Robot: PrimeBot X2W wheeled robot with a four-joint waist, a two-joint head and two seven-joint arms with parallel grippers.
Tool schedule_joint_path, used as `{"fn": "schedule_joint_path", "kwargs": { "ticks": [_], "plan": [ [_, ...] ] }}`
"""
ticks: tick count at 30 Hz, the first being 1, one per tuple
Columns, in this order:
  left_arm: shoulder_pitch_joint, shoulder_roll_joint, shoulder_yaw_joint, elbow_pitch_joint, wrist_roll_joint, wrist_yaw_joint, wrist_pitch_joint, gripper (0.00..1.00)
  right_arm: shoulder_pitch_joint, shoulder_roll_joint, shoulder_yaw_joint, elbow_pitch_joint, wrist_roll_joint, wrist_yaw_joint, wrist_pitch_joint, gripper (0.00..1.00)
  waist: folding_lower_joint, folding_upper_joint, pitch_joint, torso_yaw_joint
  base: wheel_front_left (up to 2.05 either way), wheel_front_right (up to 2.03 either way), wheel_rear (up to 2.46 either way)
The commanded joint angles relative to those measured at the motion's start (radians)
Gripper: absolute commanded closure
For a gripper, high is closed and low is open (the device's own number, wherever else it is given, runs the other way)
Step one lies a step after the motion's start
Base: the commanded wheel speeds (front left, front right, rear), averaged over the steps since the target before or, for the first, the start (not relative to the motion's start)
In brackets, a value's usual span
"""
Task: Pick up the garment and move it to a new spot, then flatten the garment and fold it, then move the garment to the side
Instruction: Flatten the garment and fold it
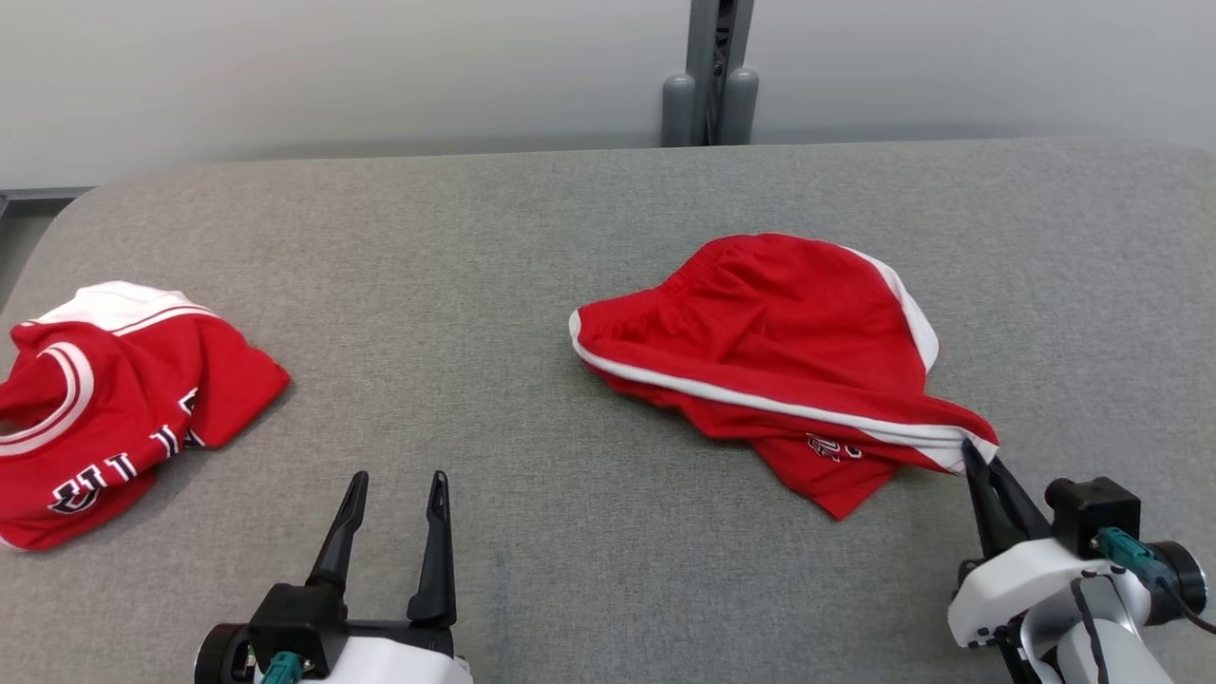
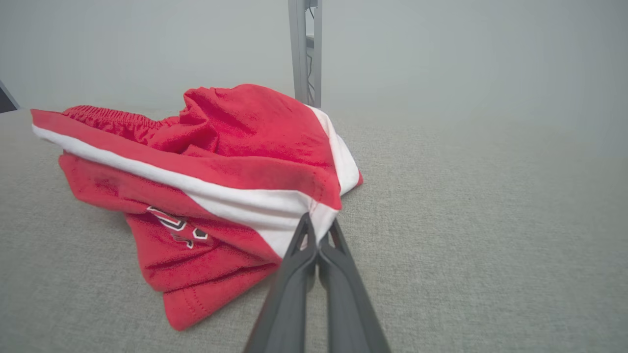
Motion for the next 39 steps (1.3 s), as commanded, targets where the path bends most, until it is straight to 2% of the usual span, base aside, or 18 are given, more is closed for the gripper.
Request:
{"fn": "schedule_joint_path", "kwargs": {
  "ticks": [1, 7, 15, 17, 18, 19, 29, 39],
  "plan": [
    [-0.017, 0.004, 0.003, 0.001, 0.001, 0.003, -0.003, 0.00, 0.019, -0.014, -0.012, -0.011, -0.012, 0.002, -0.002, 1.00, 0.0000, 0.0000, 0.003, -0.022, 0.00, 0.00, 0.00],
    [-0.028, 0.004, 0.007, 0.012, 0.016, -0.015, -0.003, 0.00, 0.043, -0.038, -0.102, -0.004, -0.046, 0.001, -0.002, 1.00, 0.0000, 0.0000, 0.003, -0.052, 0.00, 0.00, 0.00],
    [-0.068, 0.006, -0.036, 0.077, 0.065, -0.093, -0.003, 0.00, 0.016, -0.032, -0.140, 0.083, -0.083, 0.001, -0.002, 1.00, 0.0000, 0.0000, -0.003, -0.059, 0.00, 0.00, 0.00],
    [-0.076, 0.005, -0.034, 0.090, 0.067, -0.098, -0.003, 0.00, 0.008, -0.029, -0.140, 0.107, -0.080, 0.001, -0.002, 0.56, 0.0000, 0.0000, -0.006, -0.059, 0.00, 0.00, 0.00],
    [-0.080, 0.005, -0.033, 0.093, 0.067, -0.098, -0.003, 0.00, 0.004, -0.029, -0.140, 0.111, -0.080, 0.001, -0.002, 0.08, 0.0000, 0.0000, -0.007, -0.059, 0.00, 0.00, 0.00],
    [-0.081, 0.005, -0.030, 0.096, 0.068, -0.098, -0.003, 0.00, 0.000, -0.027, -0.140, 0.110, -0.079, 0.001, -0.002, 0.00, 0.0000, 0.0000, -0.008, -0.058, 0.00, 0.00, 0.00],
    [-0.039, 0.004, -0.018, 0.093, 0.023, -0.074, -0.003, 0.00, 0.029, 0.002, -0.193, 0.000, -0.105, 0.001, -0.002, 0.00, 0.0000, 0.0000, -0.065, -0.066, 0.00, 0.00, 0.00],
    [-0.012, 0.004, -0.008, 0.056, -0.023, -0.059, -0.003, 0.00, 0.094, 0.046, -0.061, -0.202, -0.067, 0.001, -0.002, 0.00, 0.0000, 0.0000, -0.118, -0.069, 0.00, 0.00, 0.00]
  ]
}}
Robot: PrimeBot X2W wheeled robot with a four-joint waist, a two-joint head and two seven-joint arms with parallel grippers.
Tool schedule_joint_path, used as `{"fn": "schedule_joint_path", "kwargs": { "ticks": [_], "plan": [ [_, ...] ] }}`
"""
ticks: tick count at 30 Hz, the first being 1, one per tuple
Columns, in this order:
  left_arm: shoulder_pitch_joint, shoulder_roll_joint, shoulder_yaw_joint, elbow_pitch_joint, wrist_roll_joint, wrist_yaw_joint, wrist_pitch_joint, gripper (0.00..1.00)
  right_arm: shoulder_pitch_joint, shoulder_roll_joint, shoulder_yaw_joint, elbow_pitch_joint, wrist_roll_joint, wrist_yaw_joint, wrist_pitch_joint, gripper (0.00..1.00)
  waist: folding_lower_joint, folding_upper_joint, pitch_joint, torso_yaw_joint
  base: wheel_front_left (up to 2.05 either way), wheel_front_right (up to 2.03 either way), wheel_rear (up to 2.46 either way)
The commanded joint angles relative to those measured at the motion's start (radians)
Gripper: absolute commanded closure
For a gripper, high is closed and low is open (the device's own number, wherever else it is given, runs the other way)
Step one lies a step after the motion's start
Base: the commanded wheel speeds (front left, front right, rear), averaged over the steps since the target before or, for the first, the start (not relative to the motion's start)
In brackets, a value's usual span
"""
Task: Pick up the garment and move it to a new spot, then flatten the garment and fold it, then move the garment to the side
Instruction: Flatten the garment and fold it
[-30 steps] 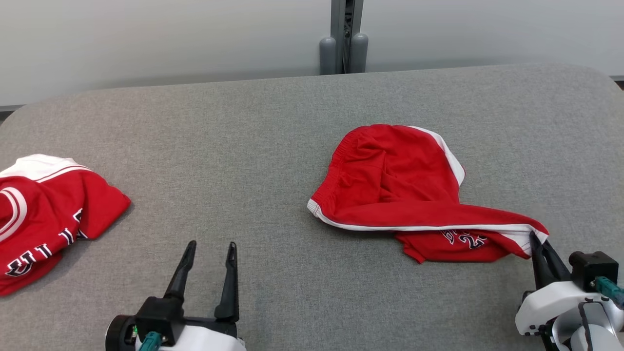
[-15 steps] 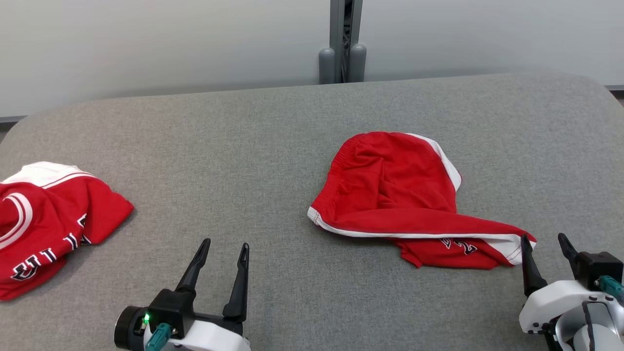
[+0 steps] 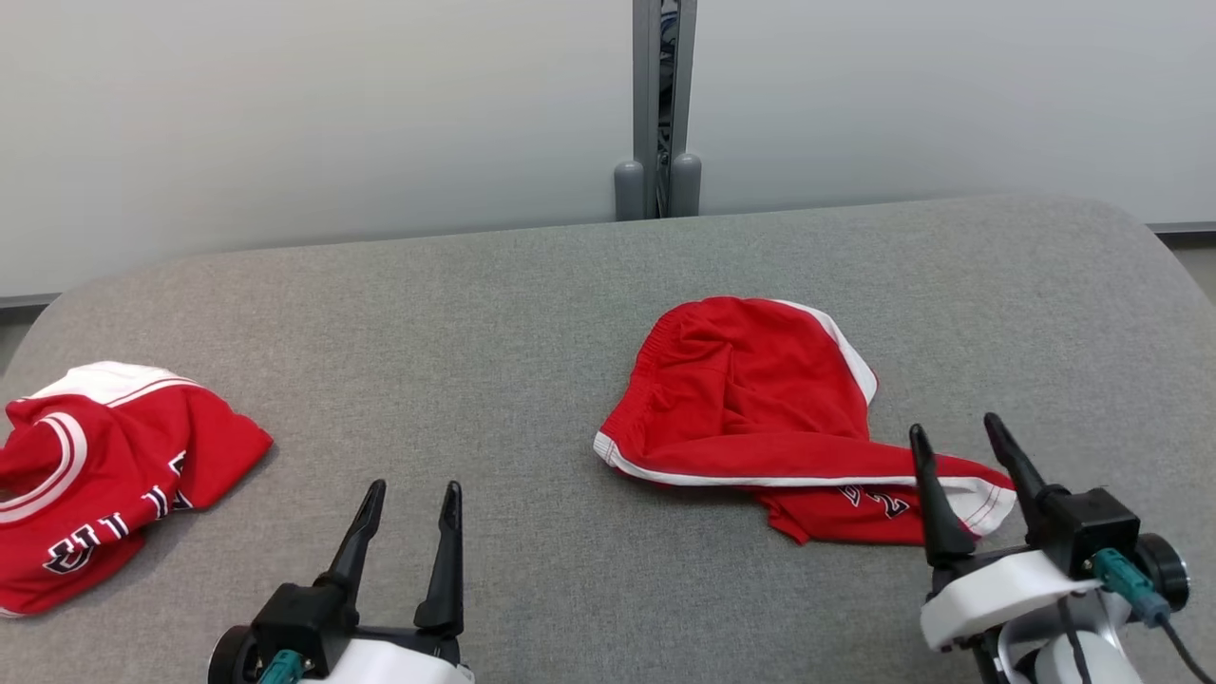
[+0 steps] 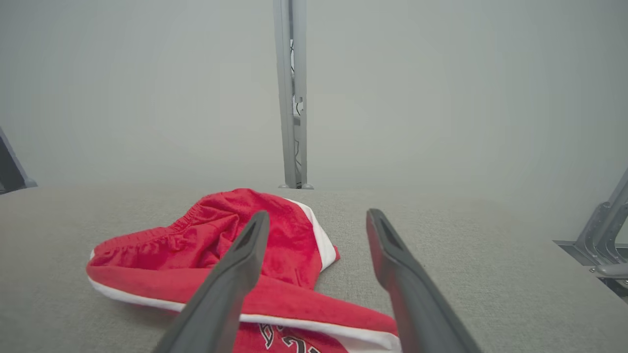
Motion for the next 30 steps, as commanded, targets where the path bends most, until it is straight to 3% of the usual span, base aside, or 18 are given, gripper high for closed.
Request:
{"fn": "schedule_joint_path", "kwargs": {
  "ticks": [1, 12, 30],
  "plan": [
    [0.013, 0.004, 0.007, -0.004, -0.016, 0.007, -0.003, 0.00, 0.019, 0.002, 0.010, -0.018, 0.012, 0.000, -0.002, 0.00, 0.0000, 0.0000, -0.008, 0.001, 0.00, 0.00, 0.00],
    [0.061, 0.005, 0.019, -0.023, -0.069, 0.023, -0.003, 0.00, 0.147, 0.015, 0.090, -0.148, 0.050, 0.000, -0.002, 0.00, 0.0000, 0.0000, -0.049, -0.004, 0.00, 0.00, 0.00],
    [0.081, 0.004, 0.010, -0.004, -0.032, 0.019, -0.003, 0.00, 0.173, 0.003, 0.099, -0.143, 0.064, 0.000, -0.002, 0.00, 0.0000, 0.0000, -0.042, -0.013, 0.00, 0.00, 0.00]
  ]
}}
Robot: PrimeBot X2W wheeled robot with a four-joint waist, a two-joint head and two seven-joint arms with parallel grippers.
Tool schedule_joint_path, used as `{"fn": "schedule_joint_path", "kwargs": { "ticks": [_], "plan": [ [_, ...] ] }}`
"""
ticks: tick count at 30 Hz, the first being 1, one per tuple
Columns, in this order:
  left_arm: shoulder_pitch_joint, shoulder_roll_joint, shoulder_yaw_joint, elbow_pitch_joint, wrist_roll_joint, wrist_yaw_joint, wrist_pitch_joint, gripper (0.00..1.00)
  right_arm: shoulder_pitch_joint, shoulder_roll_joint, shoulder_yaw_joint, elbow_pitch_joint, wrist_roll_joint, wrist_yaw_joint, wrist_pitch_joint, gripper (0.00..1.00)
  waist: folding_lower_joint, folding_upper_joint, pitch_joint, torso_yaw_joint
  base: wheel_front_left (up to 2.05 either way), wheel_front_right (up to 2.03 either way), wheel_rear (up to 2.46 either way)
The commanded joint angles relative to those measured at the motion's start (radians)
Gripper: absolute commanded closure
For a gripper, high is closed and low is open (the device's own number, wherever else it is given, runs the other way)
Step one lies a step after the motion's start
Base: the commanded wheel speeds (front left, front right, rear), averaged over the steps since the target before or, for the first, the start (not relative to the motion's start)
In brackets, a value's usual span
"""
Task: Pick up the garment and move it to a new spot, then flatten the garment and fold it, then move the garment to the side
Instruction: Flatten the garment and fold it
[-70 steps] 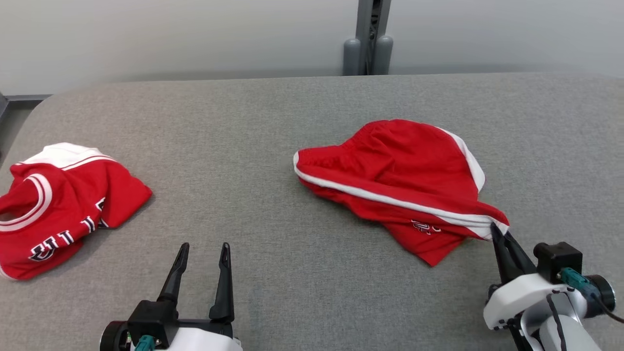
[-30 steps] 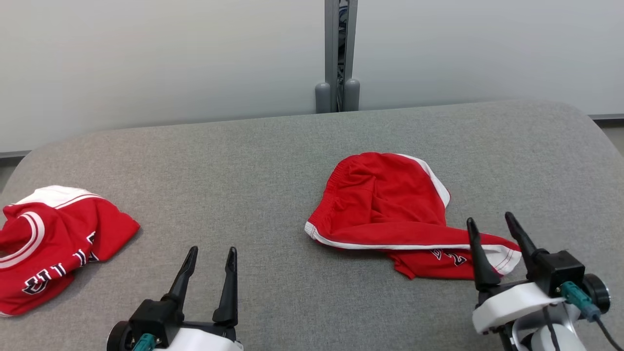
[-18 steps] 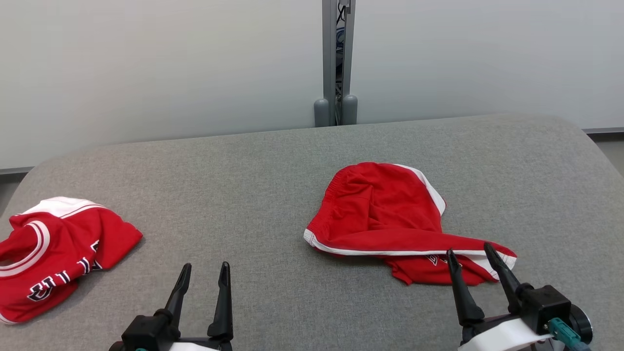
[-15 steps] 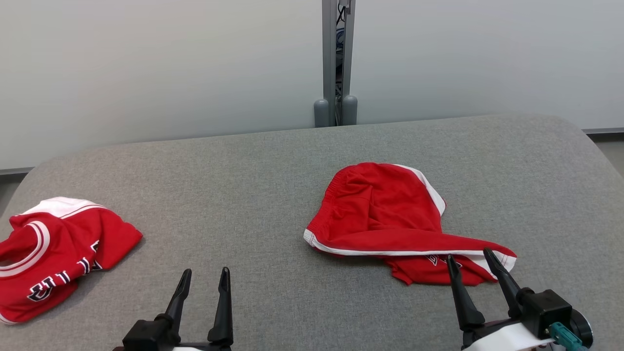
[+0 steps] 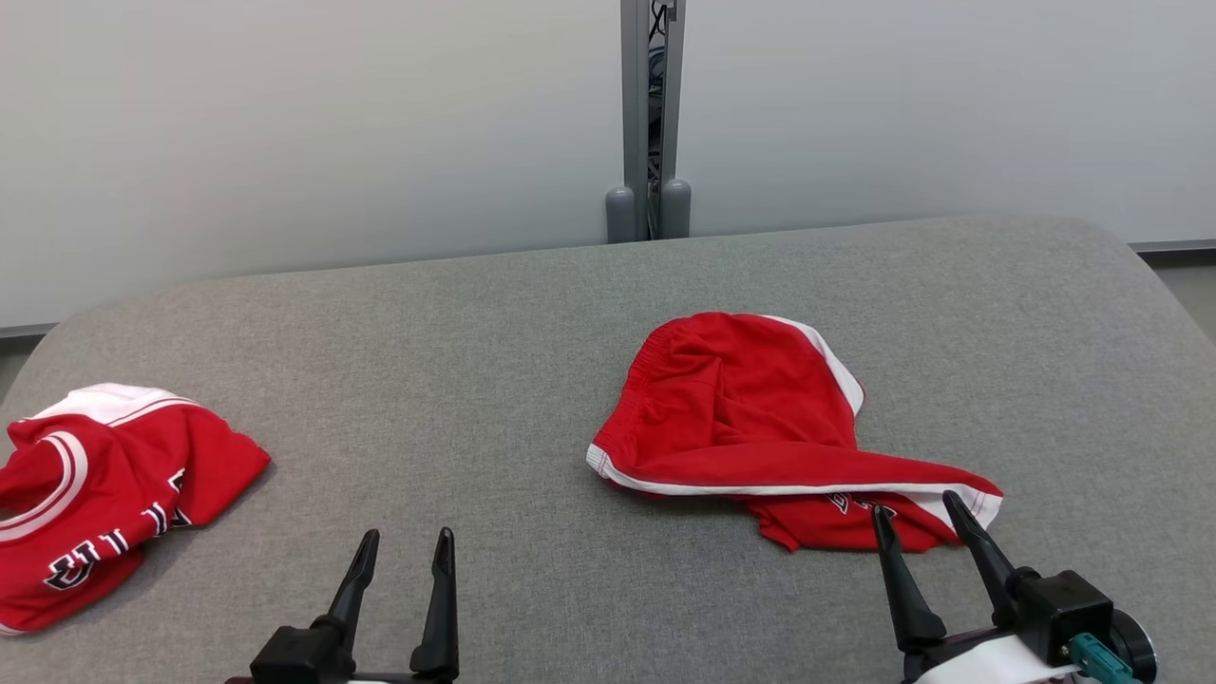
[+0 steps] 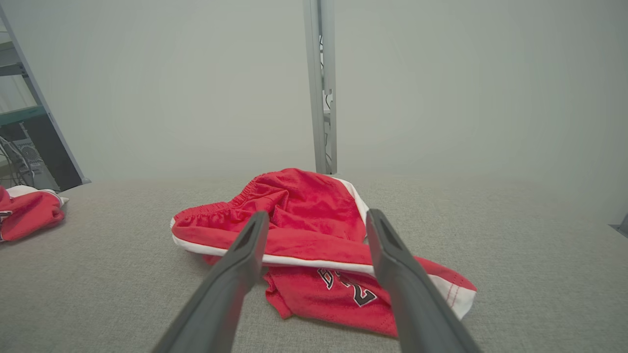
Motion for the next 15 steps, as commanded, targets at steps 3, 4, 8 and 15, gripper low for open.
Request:
{"fn": "schedule_joint_path", "kwargs": {
  "ticks": [3, 4, 8, 15],
  "plan": [
    [0.002, 0.004, 0.003, 0.009, 0.016, 0.002, -0.003, 0.00, -0.006, -0.006, 0.001, 0.002, 0.006, 0.001, -0.002, 0.00, 0.0000, 0.0000, 0.006, -0.003, 0.00, 0.00, 0.00],
    [-0.003, 0.004, -0.002, 0.014, 0.023, -0.003, -0.003, 0.00, -0.007, -0.006, 0.000, 0.002, 0.007, 0.001, -0.002, 0.00, 0.0000, 0.0000, 0.008, -0.003, 0.00, 0.00, 0.00],
    [-0.061, 0.004, -0.036, 0.044, 0.067, -0.039, -0.003, 0.00, -0.014, -0.006, 0.005, 0.003, 0.006, 0.001, -0.002, 0.00, 0.0000, 0.0000, 0.022, -0.006, 0.00, 0.00, 0.00],
    [-0.215, 0.008, -0.121, 0.212, 0.119, -0.124, -0.003, 0.00, -0.034, -0.013, 0.022, -0.003, 0.012, 0.001, -0.002, 0.00, 0.0000, 0.0000, 0.055, -0.020, 0.00, 0.00, 0.00]
  ]
}}
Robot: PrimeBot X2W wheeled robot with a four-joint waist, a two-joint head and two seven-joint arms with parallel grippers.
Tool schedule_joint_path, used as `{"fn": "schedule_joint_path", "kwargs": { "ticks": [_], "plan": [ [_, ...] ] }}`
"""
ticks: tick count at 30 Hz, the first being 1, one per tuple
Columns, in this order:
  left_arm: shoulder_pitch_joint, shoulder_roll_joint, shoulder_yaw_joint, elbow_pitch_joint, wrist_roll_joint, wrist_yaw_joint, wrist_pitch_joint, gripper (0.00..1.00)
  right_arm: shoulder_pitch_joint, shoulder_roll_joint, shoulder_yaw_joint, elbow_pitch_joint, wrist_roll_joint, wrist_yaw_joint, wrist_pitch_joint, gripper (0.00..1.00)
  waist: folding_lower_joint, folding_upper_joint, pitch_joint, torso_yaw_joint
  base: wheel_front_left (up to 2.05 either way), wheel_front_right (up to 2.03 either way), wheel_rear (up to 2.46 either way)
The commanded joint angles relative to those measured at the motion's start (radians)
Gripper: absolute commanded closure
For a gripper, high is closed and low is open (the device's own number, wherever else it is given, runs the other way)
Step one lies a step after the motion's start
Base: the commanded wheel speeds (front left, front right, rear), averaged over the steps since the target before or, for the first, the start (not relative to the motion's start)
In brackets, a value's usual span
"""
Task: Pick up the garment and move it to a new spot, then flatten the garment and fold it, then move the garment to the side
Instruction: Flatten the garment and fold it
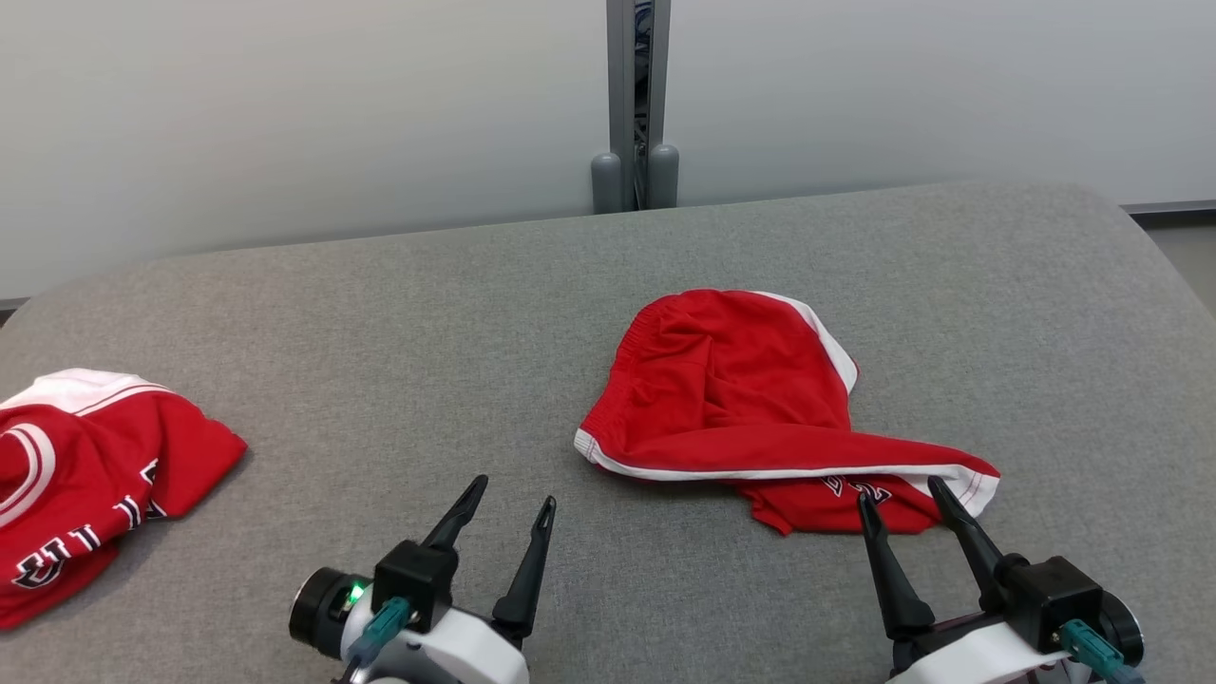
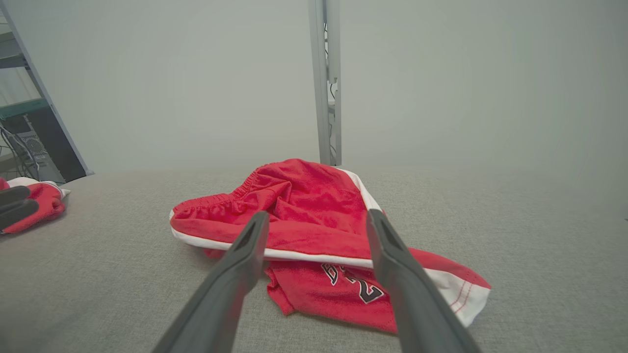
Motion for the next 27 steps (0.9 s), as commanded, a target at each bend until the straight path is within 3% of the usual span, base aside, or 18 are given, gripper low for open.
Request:
{"fn": "schedule_joint_path", "kwargs": {
  "ticks": [1, 5, 12, 27],
  "plan": [
    [-0.050, 0.006, -0.018, 0.052, 0.005, -0.014, 0.008, 0.00, -0.013, -0.010, 0.000, -0.006, 0.006, 0.001, -0.002, 0.00, 0.0000, -0.0001, 0.012, -0.007, 0.00, 0.00, 0.00],
    [-0.177, 0.004, -0.082, 0.192, 0.005, -0.046, 0.011, 0.00, -0.026, -0.018, 0.010, -0.009, 0.009, 0.001, -0.002, 0.00, 0.0000, -0.0001, 0.041, -0.023, 0.00, 0.00, 0.00],
    [-0.347, 0.003, -0.153, 0.386, -0.030, -0.063, 0.013, 0.00, -0.057, -0.026, 0.012, -0.018, 0.014, 0.001, -0.002, 0.00, 0.0000, -0.0001, 0.103, -0.045, 0.00, 0.00, 0.00],
    [-0.520, 0.003, -0.261, 0.600, -0.138, -0.071, 0.008, 0.00, -0.111, -0.035, 0.019, -0.028, 0.023, 0.001, -0.002, 0.00, 0.0000, -0.0001, 0.185, -0.104, 0.00, 0.00, 0.00]
  ]
}}
